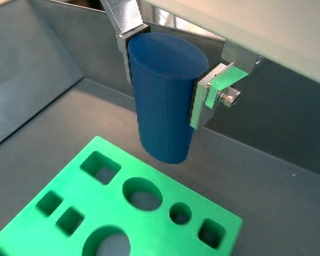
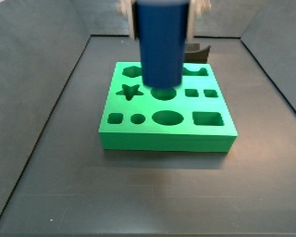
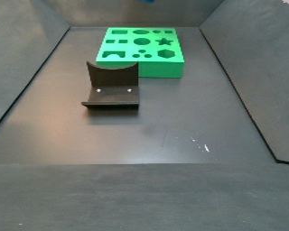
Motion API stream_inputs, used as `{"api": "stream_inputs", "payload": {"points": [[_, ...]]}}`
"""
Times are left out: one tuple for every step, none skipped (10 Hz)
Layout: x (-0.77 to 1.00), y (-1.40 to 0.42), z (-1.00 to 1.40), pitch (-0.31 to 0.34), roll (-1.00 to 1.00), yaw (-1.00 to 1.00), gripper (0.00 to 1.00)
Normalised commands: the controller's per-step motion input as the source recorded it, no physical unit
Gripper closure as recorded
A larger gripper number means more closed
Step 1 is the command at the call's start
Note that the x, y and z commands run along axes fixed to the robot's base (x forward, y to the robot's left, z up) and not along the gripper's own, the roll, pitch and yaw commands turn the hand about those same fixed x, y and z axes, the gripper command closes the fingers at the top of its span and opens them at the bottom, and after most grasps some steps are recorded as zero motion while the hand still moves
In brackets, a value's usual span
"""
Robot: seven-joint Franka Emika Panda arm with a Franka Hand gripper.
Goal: Insert the oval object.
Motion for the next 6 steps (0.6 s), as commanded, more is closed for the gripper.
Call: {"api": "stream_inputs", "payload": {"points": [[0.45,0.04,-0.73,0.029,0.28,-0.03,1.00],[0.09,0.20,-0.71,0.000,0.28,0.17,1.00],[0.00,0.23,-0.76,-0.006,0.26,0.23,1.00],[0.09,0.26,-0.77,-0.020,0.23,0.35,1.00],[0.19,0.25,-0.76,-0.003,0.21,0.45,1.00],[0.07,0.24,-0.61,0.000,0.13,0.37,1.00]]}}
